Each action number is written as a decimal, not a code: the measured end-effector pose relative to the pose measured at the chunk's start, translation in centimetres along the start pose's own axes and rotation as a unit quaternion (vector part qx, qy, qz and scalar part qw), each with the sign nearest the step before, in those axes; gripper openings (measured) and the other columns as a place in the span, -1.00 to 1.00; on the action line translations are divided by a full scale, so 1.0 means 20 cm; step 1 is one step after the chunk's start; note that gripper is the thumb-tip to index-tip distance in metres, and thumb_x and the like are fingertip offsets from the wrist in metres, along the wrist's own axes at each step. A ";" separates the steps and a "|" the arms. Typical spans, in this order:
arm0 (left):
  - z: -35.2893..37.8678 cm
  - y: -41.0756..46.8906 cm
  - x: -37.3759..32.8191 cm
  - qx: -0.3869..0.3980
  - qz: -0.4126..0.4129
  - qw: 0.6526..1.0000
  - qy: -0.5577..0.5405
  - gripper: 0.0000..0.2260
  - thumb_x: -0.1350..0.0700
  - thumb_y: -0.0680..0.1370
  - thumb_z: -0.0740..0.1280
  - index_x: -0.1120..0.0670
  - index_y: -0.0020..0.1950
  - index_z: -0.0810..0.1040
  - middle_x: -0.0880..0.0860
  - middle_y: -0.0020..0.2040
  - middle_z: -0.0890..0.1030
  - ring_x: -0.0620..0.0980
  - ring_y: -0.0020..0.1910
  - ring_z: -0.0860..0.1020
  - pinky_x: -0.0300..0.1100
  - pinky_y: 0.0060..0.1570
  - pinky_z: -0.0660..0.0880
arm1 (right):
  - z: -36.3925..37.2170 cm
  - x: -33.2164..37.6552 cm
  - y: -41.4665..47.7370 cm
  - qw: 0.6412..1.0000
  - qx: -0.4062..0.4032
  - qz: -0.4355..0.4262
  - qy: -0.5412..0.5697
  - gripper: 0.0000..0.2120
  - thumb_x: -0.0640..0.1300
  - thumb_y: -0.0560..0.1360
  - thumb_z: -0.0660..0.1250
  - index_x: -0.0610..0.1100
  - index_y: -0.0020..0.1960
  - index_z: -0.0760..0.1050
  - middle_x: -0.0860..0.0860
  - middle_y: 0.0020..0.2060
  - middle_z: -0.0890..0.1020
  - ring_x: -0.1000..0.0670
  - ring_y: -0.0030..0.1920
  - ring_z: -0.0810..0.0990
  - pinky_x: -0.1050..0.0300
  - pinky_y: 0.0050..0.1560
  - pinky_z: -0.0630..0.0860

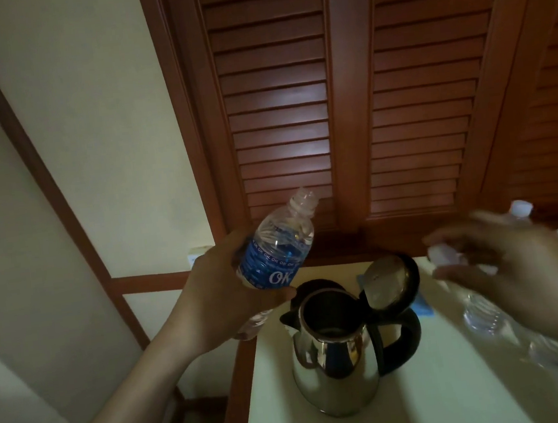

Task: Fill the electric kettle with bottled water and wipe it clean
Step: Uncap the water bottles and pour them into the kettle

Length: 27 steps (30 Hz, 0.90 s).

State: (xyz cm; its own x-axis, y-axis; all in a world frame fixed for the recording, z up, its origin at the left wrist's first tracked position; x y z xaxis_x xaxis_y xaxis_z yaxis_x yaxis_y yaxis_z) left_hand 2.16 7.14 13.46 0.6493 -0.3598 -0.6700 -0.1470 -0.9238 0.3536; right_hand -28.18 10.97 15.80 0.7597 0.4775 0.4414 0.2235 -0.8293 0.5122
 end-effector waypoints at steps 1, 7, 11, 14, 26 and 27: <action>0.00 -0.01 0.01 0.000 -0.003 1.000 -0.001 -0.37 -0.13 0.23 0.61 -0.27 0.21 0.41 -0.24 0.10 0.63 -0.26 0.06 0.62 -0.27 0.06 0.57 | 0.07 -0.06 -0.07 1.000 -0.004 0.007 0.000 -0.63 -0.10 0.39 0.54 0.28 0.06 0.55 0.30 -0.03 0.60 0.27 -0.03 0.61 0.37 -0.15 0.50; 0.03 -0.06 0.06 0.003 0.011 1.000 -0.005 -0.38 -0.05 0.26 0.61 -0.18 0.26 0.46 -0.21 0.08 0.66 -0.30 0.04 0.63 -0.40 -0.07 0.58 | 0.49 -0.41 -0.41 0.995 0.002 0.093 0.033 -0.92 -0.03 0.45 0.49 0.01 -0.07 0.66 0.13 -0.16 0.64 0.25 -0.20 0.59 0.54 -0.19 0.39; 0.06 -0.09 0.08 0.012 0.016 1.000 0.012 -0.36 -0.04 0.27 0.62 -0.16 0.30 0.46 -0.21 0.13 0.64 -0.26 0.09 0.62 -0.29 0.04 0.60 | 0.76 -0.56 -0.57 0.993 0.060 0.099 -0.023 -0.83 0.14 0.49 0.34 0.10 -0.02 0.64 0.29 -0.08 0.54 0.24 -0.09 0.52 0.46 -0.06 0.34; 0.08 -0.11 0.11 0.010 0.007 1.000 0.024 -0.36 -0.05 0.27 0.63 -0.18 0.29 0.45 -0.25 0.11 0.62 -0.31 0.07 0.60 -0.37 0.02 0.57 | 0.88 -0.64 -0.65 0.991 0.069 0.090 -0.068 -0.86 0.05 0.48 0.47 0.07 0.02 0.65 0.18 0.04 0.58 0.01 0.02 0.59 0.20 0.07 0.44; 0.06 -0.16 0.16 0.038 0.001 0.991 0.128 -0.35 0.02 0.27 0.65 -0.09 0.31 0.51 -0.32 0.00 0.58 -0.38 -0.10 0.59 -0.53 -0.19 0.47 | 1.03 -0.73 -0.72 0.933 0.224 0.194 -0.207 0.03 0.69 0.33 -0.08 0.12 0.63 0.02 -0.03 0.64 -0.02 -0.08 0.63 -0.12 -0.17 0.56 -0.19; 0.06 -0.16 0.16 0.040 0.006 0.988 0.149 -0.35 0.01 0.27 0.65 -0.08 0.31 0.53 -0.23 0.02 0.63 -0.28 -0.07 0.62 -0.47 -0.15 0.49 | 1.04 -0.73 -0.72 0.924 0.238 0.203 -0.220 0.06 0.70 0.31 -0.14 0.12 0.64 -0.10 -0.01 0.64 -0.14 -0.06 0.62 -0.24 -0.14 0.55 -0.29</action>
State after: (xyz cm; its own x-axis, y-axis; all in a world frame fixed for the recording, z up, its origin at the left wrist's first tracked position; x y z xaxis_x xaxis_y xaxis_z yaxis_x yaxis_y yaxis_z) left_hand 3.81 8.86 9.36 0.8367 -0.3262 -0.4400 -0.2061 -0.9318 0.2989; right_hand -29.80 9.85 -13.27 0.9913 0.0212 0.1301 0.0290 -0.9978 -0.0588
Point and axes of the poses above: each hand's wrist, its own y-axis towards the middle knuckle, its own z-axis out of the palm, x = y × z, the point moved 10 cm from there along y, towards the middle knuckle
